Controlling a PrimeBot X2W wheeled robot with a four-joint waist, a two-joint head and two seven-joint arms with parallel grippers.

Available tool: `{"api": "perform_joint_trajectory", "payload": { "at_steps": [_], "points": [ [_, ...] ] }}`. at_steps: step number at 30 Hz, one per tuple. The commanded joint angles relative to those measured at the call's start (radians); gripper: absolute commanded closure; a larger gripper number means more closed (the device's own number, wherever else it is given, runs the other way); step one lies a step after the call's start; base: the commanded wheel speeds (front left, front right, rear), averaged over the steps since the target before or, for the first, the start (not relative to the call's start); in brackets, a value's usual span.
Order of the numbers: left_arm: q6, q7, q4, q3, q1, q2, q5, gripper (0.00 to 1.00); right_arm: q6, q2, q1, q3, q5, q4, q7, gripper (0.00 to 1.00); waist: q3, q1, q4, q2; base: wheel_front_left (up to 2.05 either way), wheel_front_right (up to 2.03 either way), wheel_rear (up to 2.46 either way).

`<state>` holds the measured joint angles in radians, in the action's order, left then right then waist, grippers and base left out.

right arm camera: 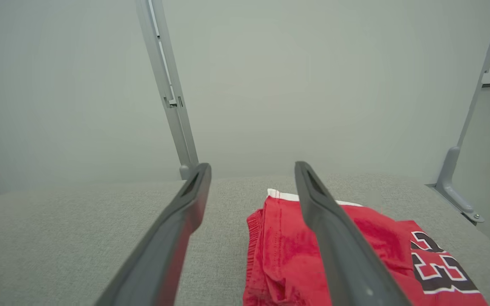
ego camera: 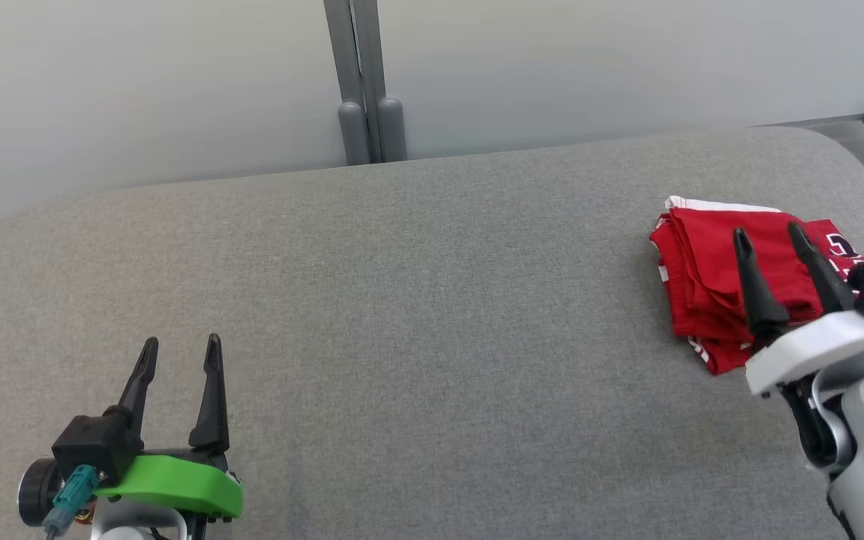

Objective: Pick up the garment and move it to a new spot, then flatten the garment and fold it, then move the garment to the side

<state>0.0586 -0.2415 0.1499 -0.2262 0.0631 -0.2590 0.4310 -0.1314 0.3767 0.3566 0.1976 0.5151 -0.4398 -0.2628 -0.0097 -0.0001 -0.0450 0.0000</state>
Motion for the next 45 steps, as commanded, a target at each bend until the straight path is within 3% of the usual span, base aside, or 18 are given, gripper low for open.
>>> {"api": "perform_joint_trajectory", "payload": {
  "at_steps": [1, 9, 28, 29, 32, 45],
  "points": [
    [-0.004, -0.007, 0.01, 0.005, -0.019, 0.004, 0.003, 0.0, 0.002, -0.017, -0.046, -0.027, -0.034, 0.029, -0.002, 0.0, -0.009, 0.0001, 0.01, 0.0, 0.0, 0.0, 0.0],
    [-0.021, -0.022, 0.07, 0.014, -0.033, 0.024, -0.012, 0.0, 0.002, -0.126, -0.223, -0.135, -0.154, 0.169, -0.002, 0.0, -0.018, 0.0001, 0.015, 0.0, 0.0, 0.0, 0.0],
    [-0.051, -0.024, 0.111, 0.057, -0.024, 0.065, -0.042, 0.0, 0.002, -0.153, -0.241, -0.107, -0.175, 0.155, -0.002, 0.0, -0.024, 0.0001, 0.015, 0.0, 0.0, 0.0, 0.0],
    [-0.051, -0.02, 0.112, 0.056, -0.023, 0.063, -0.044, 1.0, 0.0, -0.151, -0.234, -0.108, -0.17, 0.157, 0.0, 1.0, -0.025, 0.0001, 0.015, 0.0, 0.0, 0.0, 0.0],
    [-0.051, -0.014, 0.131, 0.053, -0.032, 0.071, -0.041, 1.0, 0.0, -0.162, -0.245, -0.107, -0.165, 0.137, 0.002, 1.0, -0.025, 0.0001, 0.015, 0.0, 0.0, 0.0, 0.0],
    [-0.075, 0.052, 0.126, 0.105, -0.016, 0.094, 0.169, 1.0, 0.0, -0.19, -0.244, -0.145, 0.053, 0.148, 0.068, 1.0, -0.021, 0.0001, 0.018, 0.0, 0.0, 0.0, 0.0]
  ]
}}
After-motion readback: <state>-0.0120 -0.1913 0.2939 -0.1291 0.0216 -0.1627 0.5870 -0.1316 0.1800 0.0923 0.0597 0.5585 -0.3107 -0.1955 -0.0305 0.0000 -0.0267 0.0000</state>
